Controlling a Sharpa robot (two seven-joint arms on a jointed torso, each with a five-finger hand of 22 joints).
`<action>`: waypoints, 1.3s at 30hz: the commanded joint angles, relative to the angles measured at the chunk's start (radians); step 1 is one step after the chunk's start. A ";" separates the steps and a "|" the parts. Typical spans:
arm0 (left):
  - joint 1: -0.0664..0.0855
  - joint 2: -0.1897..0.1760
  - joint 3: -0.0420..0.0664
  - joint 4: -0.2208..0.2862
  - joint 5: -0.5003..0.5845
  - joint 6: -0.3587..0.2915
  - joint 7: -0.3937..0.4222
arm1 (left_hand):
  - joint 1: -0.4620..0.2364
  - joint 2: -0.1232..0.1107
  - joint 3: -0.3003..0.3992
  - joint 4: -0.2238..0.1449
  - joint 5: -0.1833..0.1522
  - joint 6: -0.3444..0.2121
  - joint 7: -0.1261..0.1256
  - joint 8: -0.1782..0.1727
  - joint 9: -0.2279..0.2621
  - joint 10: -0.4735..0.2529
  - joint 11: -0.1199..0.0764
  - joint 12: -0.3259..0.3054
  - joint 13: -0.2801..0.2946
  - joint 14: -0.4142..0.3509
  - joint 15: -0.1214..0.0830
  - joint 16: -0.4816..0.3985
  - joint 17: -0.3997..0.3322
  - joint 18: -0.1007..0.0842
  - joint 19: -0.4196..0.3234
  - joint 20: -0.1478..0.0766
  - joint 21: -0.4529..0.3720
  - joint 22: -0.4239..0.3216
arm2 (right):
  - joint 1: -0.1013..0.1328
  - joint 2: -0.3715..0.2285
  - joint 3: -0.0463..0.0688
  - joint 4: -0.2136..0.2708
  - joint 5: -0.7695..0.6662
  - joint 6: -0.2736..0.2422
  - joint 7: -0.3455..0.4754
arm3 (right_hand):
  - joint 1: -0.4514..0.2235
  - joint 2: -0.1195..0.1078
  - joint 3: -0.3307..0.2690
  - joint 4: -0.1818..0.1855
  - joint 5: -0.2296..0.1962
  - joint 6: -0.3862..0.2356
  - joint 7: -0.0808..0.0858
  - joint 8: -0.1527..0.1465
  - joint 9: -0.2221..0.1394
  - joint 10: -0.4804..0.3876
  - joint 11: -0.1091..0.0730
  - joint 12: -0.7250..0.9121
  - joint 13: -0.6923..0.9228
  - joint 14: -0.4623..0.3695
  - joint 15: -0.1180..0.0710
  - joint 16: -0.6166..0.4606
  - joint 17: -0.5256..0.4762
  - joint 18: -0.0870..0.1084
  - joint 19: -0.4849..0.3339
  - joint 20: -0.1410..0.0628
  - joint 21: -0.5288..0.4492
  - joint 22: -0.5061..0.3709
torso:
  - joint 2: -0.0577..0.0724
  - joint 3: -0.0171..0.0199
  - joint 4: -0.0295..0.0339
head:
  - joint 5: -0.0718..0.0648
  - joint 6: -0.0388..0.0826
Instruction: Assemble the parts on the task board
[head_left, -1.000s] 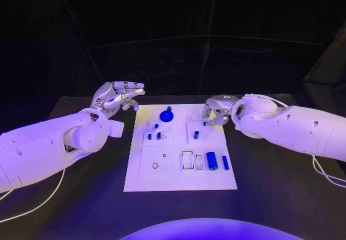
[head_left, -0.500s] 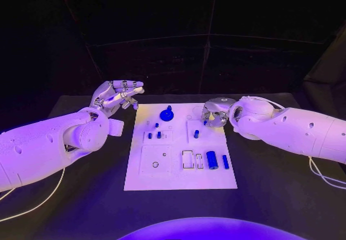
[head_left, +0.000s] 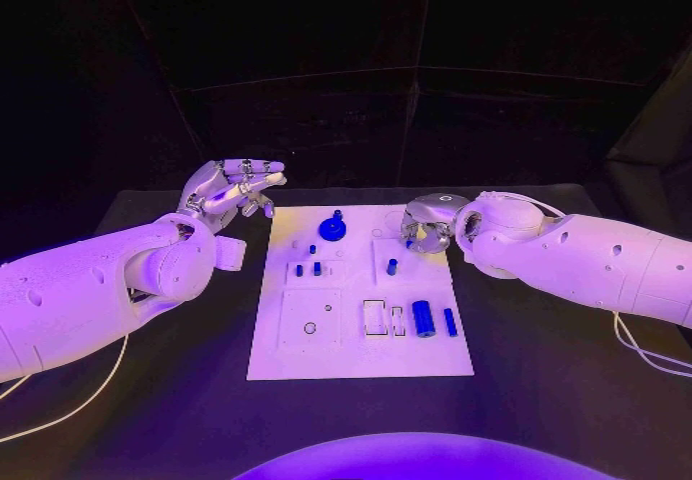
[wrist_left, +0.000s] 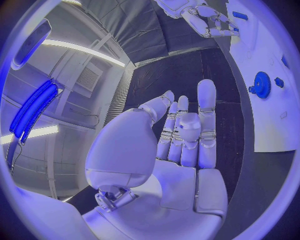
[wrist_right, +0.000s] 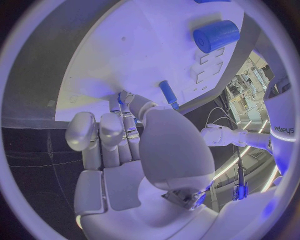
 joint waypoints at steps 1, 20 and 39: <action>0.001 0.001 0.001 -0.002 0.006 0.011 0.006 | 0.005 0.007 -0.008 -0.001 0.005 -0.003 0.006 0.005 -0.001 -0.009 0.001 0.005 0.001 -0.007 0.001 -0.005 -0.003 0.012 -0.008 0.000 -0.007 -0.002 | -0.009 0.001 -0.005 0.006 -0.025 -0.018 -0.022 | 0.004 0.018 0.010 -0.003 -0.007 0.014 -0.001 0.005 0.003 0.016 -0.003 0.008 0.006 0.019 -0.009 0.011 0.006 -0.020 0.014 -0.002 0.011 0.016 | -0.001 0.0002 0.0005 | 0.000 0.000; 0.001 -0.001 0.001 -0.035 0.006 0.014 -0.002 | 0.008 0.008 -0.008 -0.003 0.005 -0.004 0.006 0.005 -0.001 -0.011 0.001 0.006 0.001 -0.008 0.001 -0.006 -0.005 0.012 -0.008 0.000 -0.009 -0.003 | -0.009 -0.055 -0.004 0.090 -0.027 -0.172 -0.034 | -0.008 0.009 0.015 -0.008 -0.013 0.019 -0.002 0.003 0.005 0.020 -0.005 0.008 0.007 0.018 -0.011 0.024 0.012 -0.024 0.022 -0.005 0.028 0.040 | -0.001 0.0005 0.0012 | -0.003 0.003; 0.001 0.005 0.001 -0.048 0.006 0.016 -0.003 | 0.009 0.007 -0.010 -0.004 0.005 -0.007 0.007 0.004 -0.002 -0.014 0.002 0.007 0.001 -0.010 0.001 -0.007 -0.010 0.012 -0.009 0.001 -0.011 -0.005 | 0.005 -0.102 0.001 0.300 0.032 -0.214 -0.021 | -0.007 0.004 0.017 -0.013 -0.012 0.017 -0.002 0.000 0.004 0.017 -0.005 0.006 0.006 0.019 -0.011 0.031 0.019 -0.025 0.024 -0.005 0.032 0.048 | -0.001 -0.0021 0.0033 | 0.016 0.005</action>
